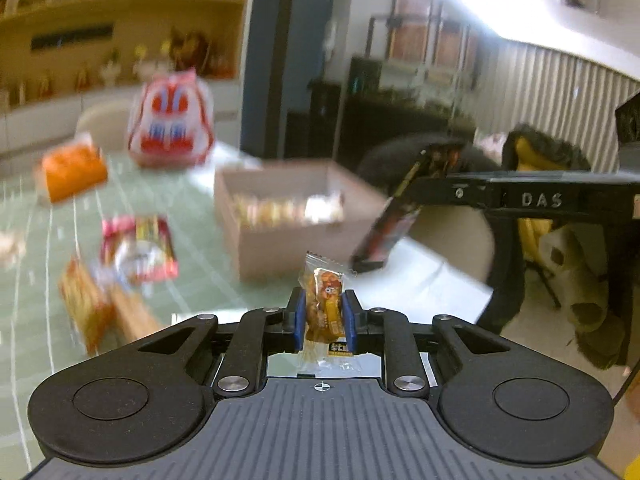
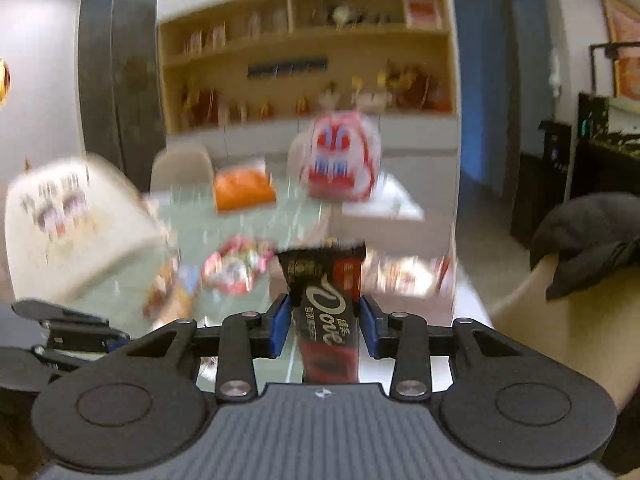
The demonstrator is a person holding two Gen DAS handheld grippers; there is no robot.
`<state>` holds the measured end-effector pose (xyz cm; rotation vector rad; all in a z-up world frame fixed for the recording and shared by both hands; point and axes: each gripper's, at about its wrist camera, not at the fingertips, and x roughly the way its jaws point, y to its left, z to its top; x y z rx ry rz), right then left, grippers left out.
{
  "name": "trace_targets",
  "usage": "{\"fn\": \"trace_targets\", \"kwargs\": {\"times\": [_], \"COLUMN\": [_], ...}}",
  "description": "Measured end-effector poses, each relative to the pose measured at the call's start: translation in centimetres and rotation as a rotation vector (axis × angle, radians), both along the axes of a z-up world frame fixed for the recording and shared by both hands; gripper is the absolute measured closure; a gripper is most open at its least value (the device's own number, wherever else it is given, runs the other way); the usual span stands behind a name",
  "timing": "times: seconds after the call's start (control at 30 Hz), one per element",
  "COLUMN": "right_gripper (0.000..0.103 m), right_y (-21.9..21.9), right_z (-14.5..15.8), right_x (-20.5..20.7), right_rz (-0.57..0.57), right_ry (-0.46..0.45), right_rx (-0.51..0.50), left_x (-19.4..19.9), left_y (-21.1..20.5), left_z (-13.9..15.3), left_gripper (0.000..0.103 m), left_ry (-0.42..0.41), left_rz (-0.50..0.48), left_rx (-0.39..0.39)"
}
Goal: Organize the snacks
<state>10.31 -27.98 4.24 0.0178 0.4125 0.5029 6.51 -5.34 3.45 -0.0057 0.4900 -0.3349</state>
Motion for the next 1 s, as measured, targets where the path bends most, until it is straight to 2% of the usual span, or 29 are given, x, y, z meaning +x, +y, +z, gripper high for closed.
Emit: {"fn": "trace_targets", "kwargs": {"times": [0.07,0.1,0.13,0.27,0.4,0.47,0.53,0.57,0.63,0.77,0.9,0.97,1.0], "right_gripper": [0.075,0.088,0.094,0.094,0.093,0.079,0.033,0.03,0.03,0.03,0.029,0.028,0.023], "right_y": [-0.5,-0.6,-0.7,-1.1,-0.9,-0.3,0.3,0.8,1.9,3.0,3.8,4.6,5.0], "right_z": [1.6,2.4,3.4,6.9,8.3,7.0,4.7,3.1,-0.3,-5.7,-8.3,-8.6,-8.6], "right_x": [0.3,0.7,1.4,4.5,7.4,7.8,7.6,7.5,7.5,7.3,7.0,6.3,5.9], "right_rz": [-0.007,-0.013,-0.016,-0.047,0.001,0.051,0.102,0.118,0.152,0.175,0.12,0.115,0.127], "right_ry": [-0.037,-0.054,-0.071,-0.113,-0.064,-0.019,0.035,0.062,0.131,0.262,0.299,0.282,0.26], "right_rx": [0.033,0.042,0.049,0.072,0.032,-0.024,-0.078,-0.108,-0.173,-0.213,-0.221,-0.251,-0.262], "left_x": [0.7,1.3,2.1,6.4,9.2,9.2,9.1,9.0,8.6,6.6,5.3,4.9,4.5], "left_y": [-0.2,-0.2,-0.2,0.1,0.8,1.0,1.9,2.3,3.2,4.5,5.7,6.1,6.2], "left_z": [2.1,3.4,4.5,8.2,8.2,6.7,4.5,3.1,0.9,-2.0,-3.8,-4.3,-4.5], "left_gripper": [0.08,0.08,0.08,0.08,0.08,0.08,0.08,0.08,0.08,0.08,0.08,0.08,0.08], "left_ry": [-0.044,-0.069,-0.089,-0.14,-0.1,-0.078,-0.017,0.031,0.107,0.174,0.211,0.227,0.231], "left_rz": [-0.002,-0.003,-0.004,-0.004,-0.016,-0.023,-0.015,-0.007,0.019,0.071,0.133,0.144,0.144], "left_rx": [0.005,0.007,0.01,-0.016,-0.081,-0.088,-0.116,-0.135,-0.149,-0.163,-0.182,-0.198,-0.206]}}
